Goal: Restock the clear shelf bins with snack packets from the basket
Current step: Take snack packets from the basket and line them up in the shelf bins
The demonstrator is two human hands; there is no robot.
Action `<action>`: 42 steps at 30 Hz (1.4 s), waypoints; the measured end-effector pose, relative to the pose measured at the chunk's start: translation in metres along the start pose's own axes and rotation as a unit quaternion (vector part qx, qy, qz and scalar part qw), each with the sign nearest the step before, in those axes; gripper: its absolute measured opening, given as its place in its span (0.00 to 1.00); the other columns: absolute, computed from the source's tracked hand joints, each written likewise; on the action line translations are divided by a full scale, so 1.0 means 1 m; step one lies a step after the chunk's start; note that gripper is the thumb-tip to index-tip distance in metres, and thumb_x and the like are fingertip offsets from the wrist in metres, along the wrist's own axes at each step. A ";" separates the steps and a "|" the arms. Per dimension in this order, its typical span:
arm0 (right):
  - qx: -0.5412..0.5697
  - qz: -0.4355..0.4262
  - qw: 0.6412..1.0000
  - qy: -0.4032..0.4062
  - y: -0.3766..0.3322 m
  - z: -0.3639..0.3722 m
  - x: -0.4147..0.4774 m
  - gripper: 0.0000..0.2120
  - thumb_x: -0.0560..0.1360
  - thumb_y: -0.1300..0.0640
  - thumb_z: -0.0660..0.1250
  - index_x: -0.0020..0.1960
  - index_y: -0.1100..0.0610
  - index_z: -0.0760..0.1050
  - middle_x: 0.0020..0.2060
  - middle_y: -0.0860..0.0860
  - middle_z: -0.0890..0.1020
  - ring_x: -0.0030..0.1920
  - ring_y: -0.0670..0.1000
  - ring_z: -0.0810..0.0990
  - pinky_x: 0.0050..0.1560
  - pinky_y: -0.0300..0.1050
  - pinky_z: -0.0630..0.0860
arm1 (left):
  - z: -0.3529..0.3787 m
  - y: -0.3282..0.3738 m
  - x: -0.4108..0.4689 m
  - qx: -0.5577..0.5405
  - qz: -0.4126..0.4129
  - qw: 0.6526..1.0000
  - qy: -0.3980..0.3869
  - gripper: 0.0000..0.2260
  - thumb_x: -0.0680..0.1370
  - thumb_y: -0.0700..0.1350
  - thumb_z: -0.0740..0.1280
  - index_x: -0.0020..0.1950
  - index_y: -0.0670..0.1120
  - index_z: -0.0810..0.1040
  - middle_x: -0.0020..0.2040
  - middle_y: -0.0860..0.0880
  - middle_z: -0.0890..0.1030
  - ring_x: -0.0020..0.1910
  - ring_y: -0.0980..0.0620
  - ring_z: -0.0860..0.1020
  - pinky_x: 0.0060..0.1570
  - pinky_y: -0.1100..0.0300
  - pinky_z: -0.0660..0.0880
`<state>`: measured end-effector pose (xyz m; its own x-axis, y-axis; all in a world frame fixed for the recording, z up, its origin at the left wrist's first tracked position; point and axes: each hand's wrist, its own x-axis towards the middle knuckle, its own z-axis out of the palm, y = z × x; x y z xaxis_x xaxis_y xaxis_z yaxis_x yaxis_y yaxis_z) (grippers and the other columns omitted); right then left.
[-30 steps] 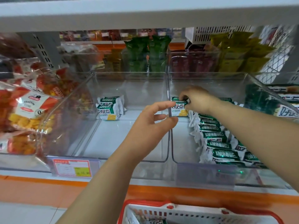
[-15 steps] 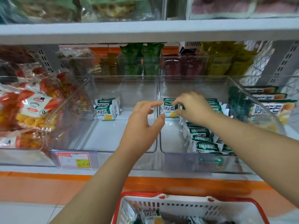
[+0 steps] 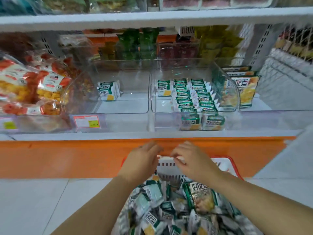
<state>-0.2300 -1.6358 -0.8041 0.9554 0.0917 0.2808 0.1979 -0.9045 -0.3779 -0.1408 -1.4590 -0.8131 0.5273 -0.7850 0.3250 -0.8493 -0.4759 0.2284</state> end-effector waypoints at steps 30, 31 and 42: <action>0.050 0.168 0.930 -0.322 0.026 -0.005 -0.014 0.17 0.76 0.48 0.66 0.33 0.55 0.68 0.30 0.50 0.71 0.31 0.49 0.67 0.34 0.45 0.62 | -0.006 0.019 0.028 -0.084 -0.154 0.892 -0.416 0.11 0.80 0.46 0.60 0.55 0.42 0.77 0.46 0.45 0.78 0.39 0.51 0.71 0.39 0.61 0.70; 0.073 0.172 0.937 -0.295 0.020 -0.017 -0.017 0.16 0.76 0.47 0.66 0.34 0.56 0.71 0.31 0.51 0.73 0.32 0.50 0.69 0.35 0.45 0.63 | -0.016 0.025 0.024 -0.119 -0.162 0.893 -0.402 0.12 0.80 0.47 0.61 0.57 0.42 0.77 0.49 0.45 0.78 0.41 0.51 0.72 0.41 0.60 0.71; 0.248 0.200 0.943 -0.101 -0.043 -0.096 -0.046 0.05 0.77 0.54 0.66 0.51 0.54 0.75 0.40 0.51 0.80 0.41 0.50 0.79 0.44 0.44 0.76 | -0.085 0.081 -0.015 -0.377 -0.236 0.887 -0.124 0.18 0.75 0.48 0.71 0.64 0.55 0.73 0.45 0.51 0.77 0.42 0.51 0.80 0.46 0.57 0.78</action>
<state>-0.3036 -1.6409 -0.7165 0.9877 -0.0918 -0.1267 -0.1564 -0.5825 -0.7977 -0.2151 -1.4516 -0.7212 0.7187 -0.6765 -0.1606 -0.2282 -0.4476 0.8646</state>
